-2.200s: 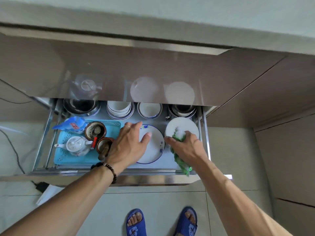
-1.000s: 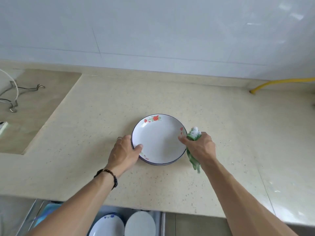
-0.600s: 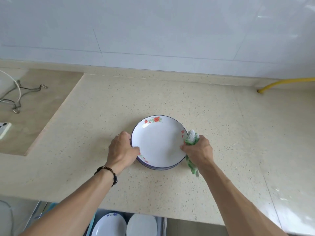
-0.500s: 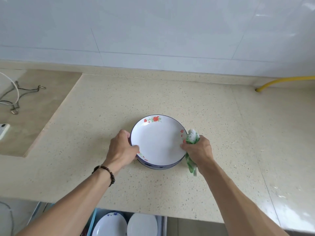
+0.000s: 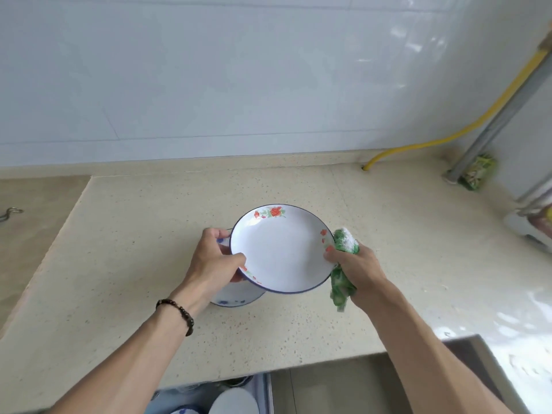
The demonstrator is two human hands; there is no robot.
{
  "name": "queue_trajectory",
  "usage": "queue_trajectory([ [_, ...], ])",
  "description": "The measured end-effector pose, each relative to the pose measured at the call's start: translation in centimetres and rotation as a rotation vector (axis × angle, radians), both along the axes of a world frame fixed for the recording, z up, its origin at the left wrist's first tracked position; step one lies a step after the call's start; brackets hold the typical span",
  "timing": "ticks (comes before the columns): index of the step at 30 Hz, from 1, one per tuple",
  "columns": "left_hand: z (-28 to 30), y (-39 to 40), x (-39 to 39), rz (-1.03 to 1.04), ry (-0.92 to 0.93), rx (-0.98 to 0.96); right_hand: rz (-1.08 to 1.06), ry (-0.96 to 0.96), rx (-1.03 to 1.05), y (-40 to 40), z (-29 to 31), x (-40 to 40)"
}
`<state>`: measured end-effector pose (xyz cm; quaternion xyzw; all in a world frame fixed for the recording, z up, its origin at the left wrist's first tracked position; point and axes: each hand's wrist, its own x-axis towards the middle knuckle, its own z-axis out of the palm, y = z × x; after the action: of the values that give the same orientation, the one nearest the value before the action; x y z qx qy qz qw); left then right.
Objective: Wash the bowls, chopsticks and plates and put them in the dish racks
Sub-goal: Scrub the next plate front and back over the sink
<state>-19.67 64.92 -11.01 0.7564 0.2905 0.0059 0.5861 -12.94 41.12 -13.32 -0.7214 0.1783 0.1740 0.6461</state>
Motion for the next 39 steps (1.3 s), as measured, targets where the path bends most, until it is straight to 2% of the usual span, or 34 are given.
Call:
queue_trajectory([
  [7, 3.5, -10.6, 2.2, -0.186, -0.046, -0.159, -0.213, -0.019, 0.018, -10.2, 3.8, -3.0],
  [9, 3.9, -14.8, 2.3, -0.227, -0.064, -0.223, -0.258, -0.027, 0.031, -13.7, 4.4, -4.0],
  [12, 4.6, -21.9, 2.2, -0.254, -0.04, -0.423, -0.325, -0.036, 0.047, -20.0, 4.8, -5.3],
  [15, 4.7, -29.4, 1.8, -0.313, -0.009, -0.469, -0.394, -0.021, 0.071, -26.8, 4.2, -6.9],
  [21, 3.9, -44.8, 0.8, -0.361, 0.036, -0.388, -0.554, 0.039, 0.114, -40.9, 2.2, -11.0],
  [26, 3.6, -55.3, 0.0, -0.47, 0.128, -0.307, -0.671, 0.097, 0.158, -49.4, 0.7, -15.0],
  [32, 3.2, -64.4, -0.7, -0.685, 0.251, -0.1, -0.787, 0.221, 0.332, -54.6, -2.1, -19.6],
  [39, 2.6, -69.9, -1.1, -0.828, 0.326, 0.138, -0.877, 0.297, 0.45, -56.5, -4.7, -21.7],
])
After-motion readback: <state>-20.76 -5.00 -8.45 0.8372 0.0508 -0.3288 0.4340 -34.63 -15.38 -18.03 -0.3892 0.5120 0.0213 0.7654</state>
